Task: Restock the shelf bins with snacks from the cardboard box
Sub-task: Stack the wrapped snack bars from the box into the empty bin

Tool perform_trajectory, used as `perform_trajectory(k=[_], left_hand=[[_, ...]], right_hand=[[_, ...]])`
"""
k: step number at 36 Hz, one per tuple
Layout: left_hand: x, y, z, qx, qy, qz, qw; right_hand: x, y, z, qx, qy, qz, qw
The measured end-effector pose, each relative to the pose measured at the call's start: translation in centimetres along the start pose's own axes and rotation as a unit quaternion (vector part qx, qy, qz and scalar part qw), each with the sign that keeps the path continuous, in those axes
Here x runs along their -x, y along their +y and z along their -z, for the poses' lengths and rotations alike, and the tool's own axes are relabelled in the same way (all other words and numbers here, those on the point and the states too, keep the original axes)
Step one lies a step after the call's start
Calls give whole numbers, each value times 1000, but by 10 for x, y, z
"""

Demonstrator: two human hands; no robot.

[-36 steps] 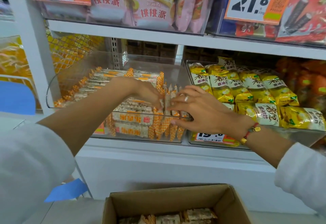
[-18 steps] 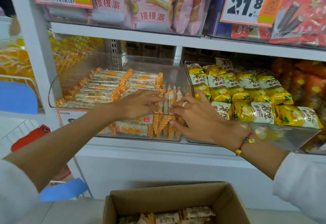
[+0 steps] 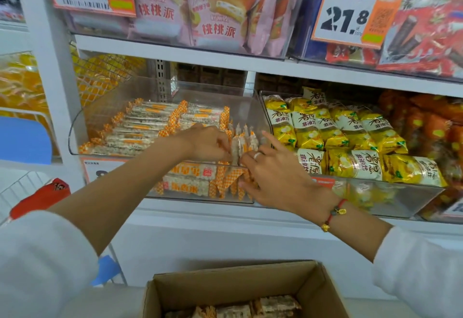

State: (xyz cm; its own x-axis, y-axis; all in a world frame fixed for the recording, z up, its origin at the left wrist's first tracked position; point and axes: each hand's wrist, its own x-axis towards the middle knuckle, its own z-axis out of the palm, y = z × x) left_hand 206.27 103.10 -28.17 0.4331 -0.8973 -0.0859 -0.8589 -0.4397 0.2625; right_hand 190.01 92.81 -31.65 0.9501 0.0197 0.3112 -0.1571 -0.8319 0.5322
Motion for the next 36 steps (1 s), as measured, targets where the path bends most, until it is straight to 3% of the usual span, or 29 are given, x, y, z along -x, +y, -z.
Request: perform_trajectory(k=[11,18,24,33,36], left_hand=[[-9,15,-8,63,85,85,991],[0,15,-7,150,95,109,978],[3,12,-8,112,83,124,982],[6,27,0,-12,-5,98,995],[30,25,-13,47,124,57,989]], right_hand=[[31,30,5,-24,21,49,998],[24,12,6,-31,-5,-17,999],[16,13,1,-25,-25,-9,999],[11,10,18,16,-65,35,997],[31,6,18,-43,-8,18,999]])
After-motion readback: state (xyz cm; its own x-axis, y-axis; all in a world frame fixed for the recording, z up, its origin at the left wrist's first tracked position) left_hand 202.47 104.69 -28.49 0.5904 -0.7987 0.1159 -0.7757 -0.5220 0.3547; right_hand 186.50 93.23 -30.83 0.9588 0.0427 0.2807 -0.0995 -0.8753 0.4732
